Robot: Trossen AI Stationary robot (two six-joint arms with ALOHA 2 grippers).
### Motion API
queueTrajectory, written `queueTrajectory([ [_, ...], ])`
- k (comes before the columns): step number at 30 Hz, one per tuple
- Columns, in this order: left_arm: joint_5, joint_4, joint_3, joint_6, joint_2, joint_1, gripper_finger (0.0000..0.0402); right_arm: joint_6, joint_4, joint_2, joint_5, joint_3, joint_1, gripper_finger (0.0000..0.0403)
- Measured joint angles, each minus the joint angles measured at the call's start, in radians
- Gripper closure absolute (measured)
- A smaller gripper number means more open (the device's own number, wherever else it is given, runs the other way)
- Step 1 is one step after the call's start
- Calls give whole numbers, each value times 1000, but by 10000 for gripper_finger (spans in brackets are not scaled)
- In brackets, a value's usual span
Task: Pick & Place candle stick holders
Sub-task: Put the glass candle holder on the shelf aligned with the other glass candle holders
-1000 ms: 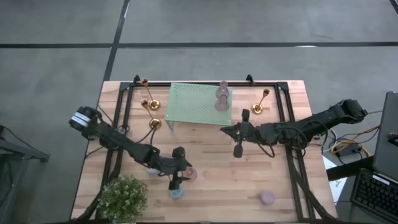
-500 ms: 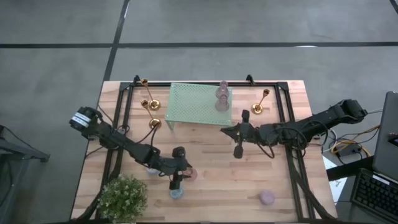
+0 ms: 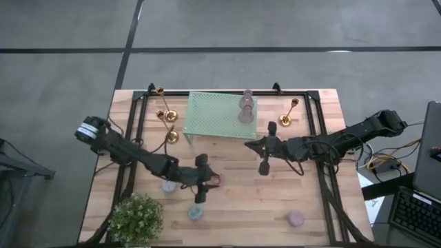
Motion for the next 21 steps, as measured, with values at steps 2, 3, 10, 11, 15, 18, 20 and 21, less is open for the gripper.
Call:
queueTrajectory([
  [2, 1, -19, 39, 22, -8, 24, 216, 0, -1, -10, 0, 0, 2, 394],
  [3, 4, -35, 59, 36, -10, 35, 218, 0, -1, -15, 1, 0, 5, 394],
  [10, 11, -100, 207, 61, -11, 137, 223, -3, -29, -89, 2, 0, 44, 394],
  [11, 11, -105, 223, 61, -11, 153, 222, -3, -34, -103, 2, 0, 52, 394],
  [15, 11, -116, 288, 61, -11, 224, 219, -4, -69, -156, 2, 0, 89, 394],
  [18, 15, -127, 327, 56, -10, 283, 220, -4, -85, -187, 2, 0, 113, 394],
  [20, 35, -131, 348, 54, -9, 323, 220, -3, -98, -198, 3, 0, 126, 394],
  [21, 52, -130, 358, 50, -9, 342, 220, -3, -106, -202, 4, 0, 131, 394],
])
